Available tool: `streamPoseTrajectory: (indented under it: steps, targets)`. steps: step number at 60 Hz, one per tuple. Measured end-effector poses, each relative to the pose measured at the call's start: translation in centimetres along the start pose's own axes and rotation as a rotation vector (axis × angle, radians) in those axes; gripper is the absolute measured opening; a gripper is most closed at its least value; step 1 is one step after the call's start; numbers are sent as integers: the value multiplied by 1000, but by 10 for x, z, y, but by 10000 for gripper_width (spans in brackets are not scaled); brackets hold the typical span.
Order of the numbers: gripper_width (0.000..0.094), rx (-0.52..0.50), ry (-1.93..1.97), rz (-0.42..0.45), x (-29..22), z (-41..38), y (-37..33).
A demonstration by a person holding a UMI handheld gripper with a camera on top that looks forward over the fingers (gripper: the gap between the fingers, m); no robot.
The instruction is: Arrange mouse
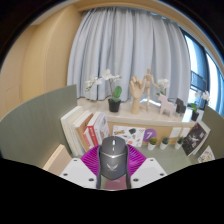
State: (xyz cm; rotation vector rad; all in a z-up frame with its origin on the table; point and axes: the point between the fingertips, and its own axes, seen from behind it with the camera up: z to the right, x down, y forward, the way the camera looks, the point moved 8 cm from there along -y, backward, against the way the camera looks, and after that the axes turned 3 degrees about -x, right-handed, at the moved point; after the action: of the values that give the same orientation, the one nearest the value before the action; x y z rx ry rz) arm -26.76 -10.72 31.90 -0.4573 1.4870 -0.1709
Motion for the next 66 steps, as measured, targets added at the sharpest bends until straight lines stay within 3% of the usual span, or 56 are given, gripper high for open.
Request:
streamPoseTrajectory:
  steps: [10,31,44,48,59,63,66]
  targets:
    - [337,94,6,28,13,75,-24]
    - [339,104,102,-321,209,121,60]
    - [373,64,139,-400,263,109,83]
    - [381,67,179,-368,262,109,85]
    - [543,43,136,-377,263,107,85]
    - [703,57,115,-408,263,108,82]
    - [875,82,98,-437,260,110,76]
